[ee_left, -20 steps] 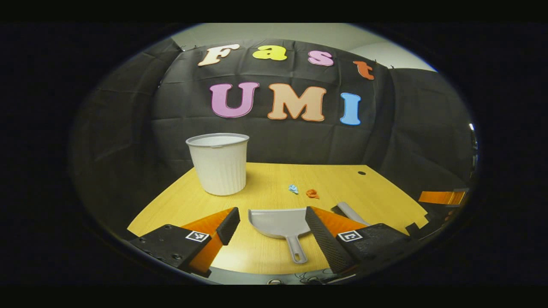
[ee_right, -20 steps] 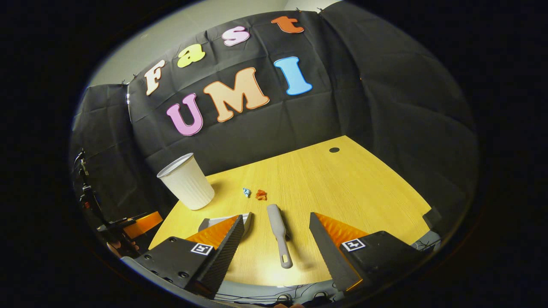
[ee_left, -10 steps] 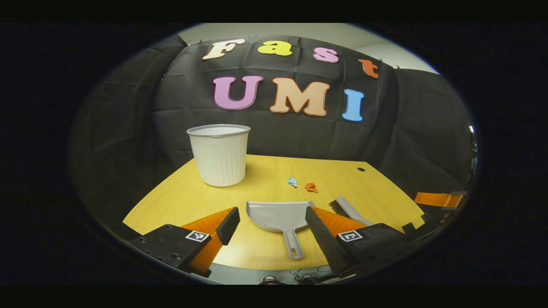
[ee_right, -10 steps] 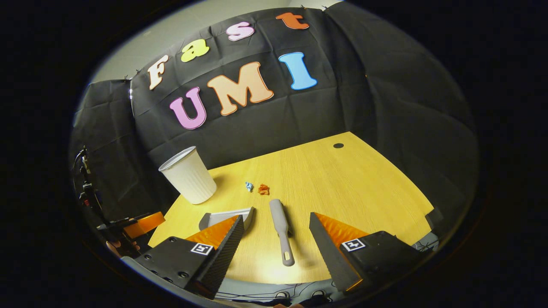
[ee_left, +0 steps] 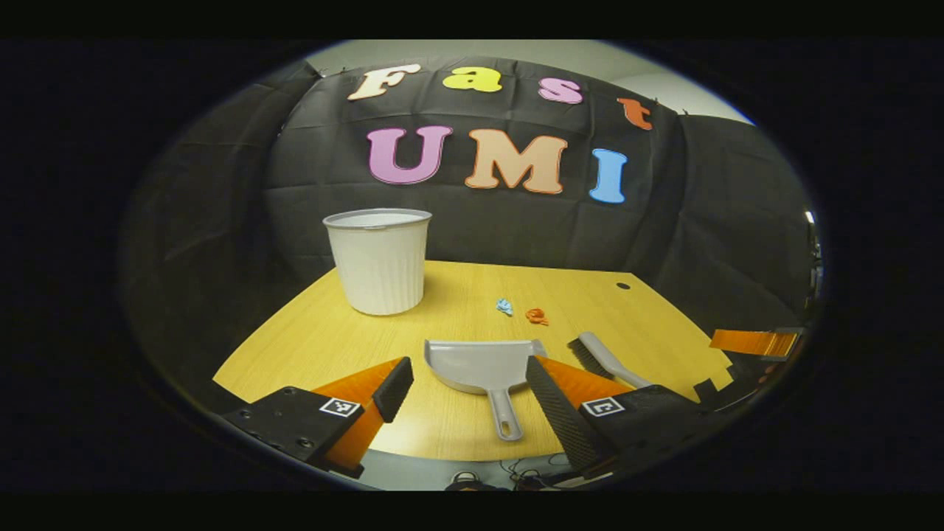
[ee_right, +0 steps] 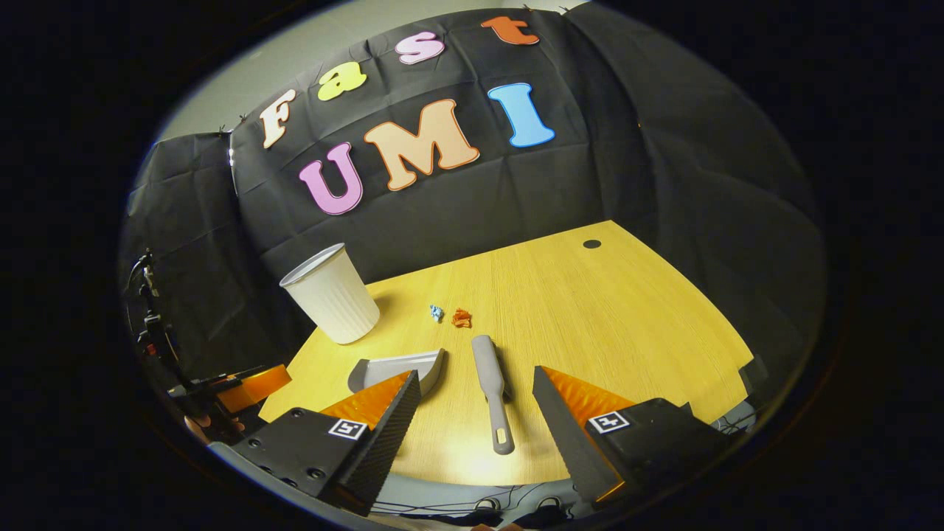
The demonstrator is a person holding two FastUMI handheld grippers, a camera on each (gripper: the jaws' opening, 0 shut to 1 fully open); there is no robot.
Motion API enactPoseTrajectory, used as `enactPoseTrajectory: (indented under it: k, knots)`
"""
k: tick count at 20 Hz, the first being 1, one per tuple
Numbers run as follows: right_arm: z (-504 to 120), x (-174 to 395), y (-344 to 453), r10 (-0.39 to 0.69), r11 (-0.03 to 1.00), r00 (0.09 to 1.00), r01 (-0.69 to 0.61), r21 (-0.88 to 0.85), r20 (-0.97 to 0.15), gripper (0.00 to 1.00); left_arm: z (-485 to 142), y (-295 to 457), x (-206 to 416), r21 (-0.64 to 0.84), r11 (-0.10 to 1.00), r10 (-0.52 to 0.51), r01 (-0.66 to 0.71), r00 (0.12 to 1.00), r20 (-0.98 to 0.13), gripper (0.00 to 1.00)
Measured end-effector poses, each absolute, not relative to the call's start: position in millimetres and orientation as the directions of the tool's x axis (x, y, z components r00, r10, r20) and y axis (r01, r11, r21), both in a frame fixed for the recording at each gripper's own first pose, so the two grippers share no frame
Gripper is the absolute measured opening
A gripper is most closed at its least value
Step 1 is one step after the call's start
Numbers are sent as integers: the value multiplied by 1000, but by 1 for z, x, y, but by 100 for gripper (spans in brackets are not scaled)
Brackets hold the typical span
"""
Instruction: Pick up the small broom and dustpan from the desktop, sweep the trash into the dustpan with the broom, and then empty the trash into the garbage bin.
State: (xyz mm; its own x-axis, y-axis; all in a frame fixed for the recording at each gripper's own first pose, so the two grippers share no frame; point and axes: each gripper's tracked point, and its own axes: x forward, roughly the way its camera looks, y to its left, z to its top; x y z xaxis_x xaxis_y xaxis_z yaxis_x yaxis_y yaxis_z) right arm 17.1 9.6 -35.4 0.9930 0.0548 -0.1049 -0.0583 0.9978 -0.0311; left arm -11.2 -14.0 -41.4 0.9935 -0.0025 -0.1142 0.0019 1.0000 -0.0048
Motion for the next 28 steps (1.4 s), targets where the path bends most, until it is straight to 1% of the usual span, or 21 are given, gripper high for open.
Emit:
enactPoseTrajectory:
  k: [9,14,17,23,26,28]
  knots:
    - [-41,21,1,44,998,992,-48,-29,-119,92,-52,-15,-10,11,1000,6,-4,990,-143,93]
    - [-49,28,-3,41,998,989,-47,-43,-144,92,-64,-22,-6,19,1000,2,1,984,-178,93]
    - [-56,40,-4,40,996,985,-52,-69,-168,92,-83,-25,1,31,1000,7,1,971,-238,93]
    - [-79,72,-4,43,990,970,-74,-124,-239,92,-118,-50,20,-7,999,-44,45,935,-351,94]
    - [-101,94,-12,24,982,951,-80,-171,-307,92,-137,-57,33,-31,998,-54,46,908,-416,94]
    - [-116,108,-14,22,982,932,-89,-167,-363,92,-154,-60,39,-31,999,-54,44,878,-476,94]
